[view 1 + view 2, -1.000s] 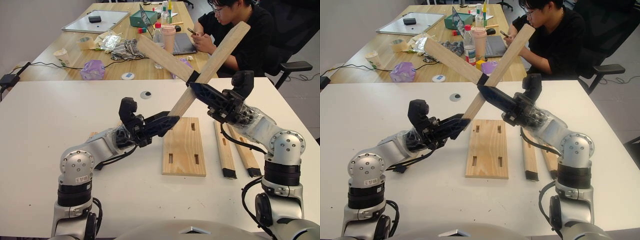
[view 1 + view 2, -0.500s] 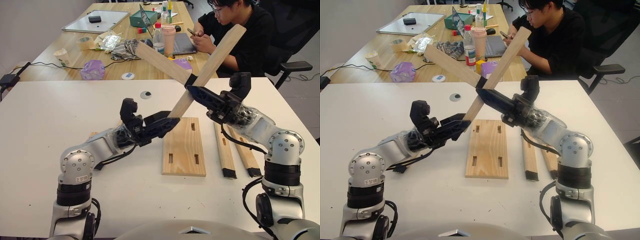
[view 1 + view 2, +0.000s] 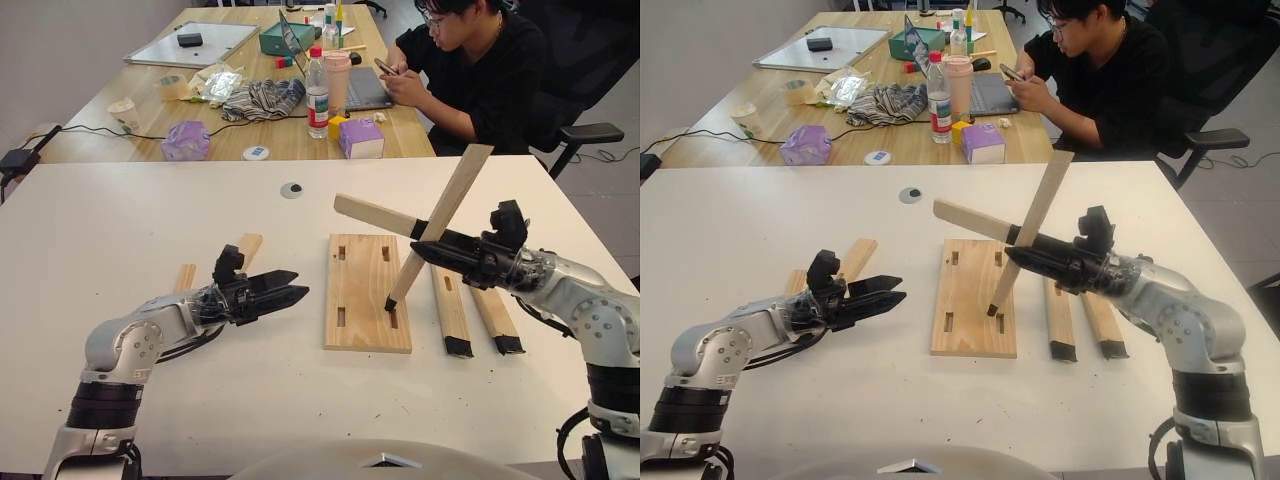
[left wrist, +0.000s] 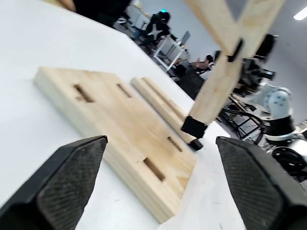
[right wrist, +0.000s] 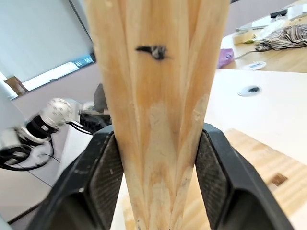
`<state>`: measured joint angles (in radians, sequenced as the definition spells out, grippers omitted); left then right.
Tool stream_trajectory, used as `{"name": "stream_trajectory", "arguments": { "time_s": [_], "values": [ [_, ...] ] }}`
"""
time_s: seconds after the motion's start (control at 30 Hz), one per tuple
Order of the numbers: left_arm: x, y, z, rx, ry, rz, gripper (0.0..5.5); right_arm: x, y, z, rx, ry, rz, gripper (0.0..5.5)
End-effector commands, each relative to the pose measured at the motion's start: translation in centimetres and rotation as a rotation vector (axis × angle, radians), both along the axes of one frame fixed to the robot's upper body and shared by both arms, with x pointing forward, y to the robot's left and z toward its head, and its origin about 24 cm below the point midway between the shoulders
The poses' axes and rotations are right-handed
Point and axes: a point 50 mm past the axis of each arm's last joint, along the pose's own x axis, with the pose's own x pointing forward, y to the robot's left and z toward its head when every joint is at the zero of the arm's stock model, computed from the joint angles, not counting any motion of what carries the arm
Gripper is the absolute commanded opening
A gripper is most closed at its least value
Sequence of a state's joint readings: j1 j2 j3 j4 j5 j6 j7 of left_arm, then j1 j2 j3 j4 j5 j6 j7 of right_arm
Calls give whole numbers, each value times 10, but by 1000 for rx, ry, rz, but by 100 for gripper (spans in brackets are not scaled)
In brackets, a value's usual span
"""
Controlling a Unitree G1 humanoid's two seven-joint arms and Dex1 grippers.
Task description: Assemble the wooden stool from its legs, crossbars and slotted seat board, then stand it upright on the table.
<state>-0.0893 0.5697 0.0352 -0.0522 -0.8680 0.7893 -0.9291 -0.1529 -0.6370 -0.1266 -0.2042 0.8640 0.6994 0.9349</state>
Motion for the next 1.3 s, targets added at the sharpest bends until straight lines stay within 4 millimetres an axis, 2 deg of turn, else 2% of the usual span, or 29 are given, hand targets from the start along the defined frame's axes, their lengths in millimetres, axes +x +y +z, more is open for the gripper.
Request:
{"name": "stream_trajectory", "arguments": {
  "time_s": [0.03,0.23,0.63,1.3],
  "values": [
    [9,-8,-2,2,-18,7,419,-1,4,-11,0,-35,1,204],
    [8,-16,-1,-17,-13,-26,419,-8,4,-33,-63,-30,9,204],
    [6,-20,1,-40,2,-29,419,0,-15,-30,-148,-78,48,204],
    [-2,-15,2,-44,45,-45,419,-26,-32,-53,-477,-78,392,204]
  ]
}}
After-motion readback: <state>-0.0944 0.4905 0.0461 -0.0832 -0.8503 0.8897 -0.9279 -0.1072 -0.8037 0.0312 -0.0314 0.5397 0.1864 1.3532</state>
